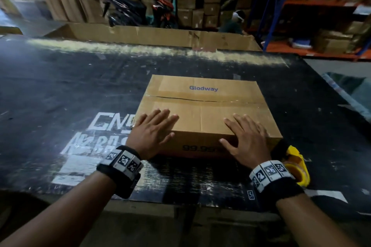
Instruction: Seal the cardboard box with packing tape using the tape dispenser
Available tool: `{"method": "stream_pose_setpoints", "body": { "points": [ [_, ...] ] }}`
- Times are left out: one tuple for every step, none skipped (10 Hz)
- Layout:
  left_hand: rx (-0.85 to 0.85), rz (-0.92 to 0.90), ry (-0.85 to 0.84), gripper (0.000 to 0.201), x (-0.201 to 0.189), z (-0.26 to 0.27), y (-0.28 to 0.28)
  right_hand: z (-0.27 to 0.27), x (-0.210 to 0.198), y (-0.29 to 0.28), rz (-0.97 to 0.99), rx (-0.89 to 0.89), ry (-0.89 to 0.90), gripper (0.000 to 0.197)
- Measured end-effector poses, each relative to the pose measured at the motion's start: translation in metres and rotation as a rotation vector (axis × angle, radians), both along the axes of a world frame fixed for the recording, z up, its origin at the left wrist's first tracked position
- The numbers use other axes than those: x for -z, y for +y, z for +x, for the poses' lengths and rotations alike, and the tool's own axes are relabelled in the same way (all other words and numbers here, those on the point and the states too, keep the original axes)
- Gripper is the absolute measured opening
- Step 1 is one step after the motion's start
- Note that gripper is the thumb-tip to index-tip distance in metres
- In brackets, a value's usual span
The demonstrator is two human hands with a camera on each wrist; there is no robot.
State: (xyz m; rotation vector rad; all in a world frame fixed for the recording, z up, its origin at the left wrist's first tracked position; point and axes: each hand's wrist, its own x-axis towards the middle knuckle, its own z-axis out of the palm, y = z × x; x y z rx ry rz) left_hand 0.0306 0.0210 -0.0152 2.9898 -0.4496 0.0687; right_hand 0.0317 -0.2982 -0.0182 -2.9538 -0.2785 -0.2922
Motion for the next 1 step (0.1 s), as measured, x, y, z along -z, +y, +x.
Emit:
{"method": "stream_pose_setpoints", "body": {
  "points": [
    [0.015, -0.154, 0.01, 0.065, -0.0026, -0.0103, 0.0118, -0.0095, -0.0019, 0.0055, 0.031, 0.023, -0.016, 0.077]
  ]
}}
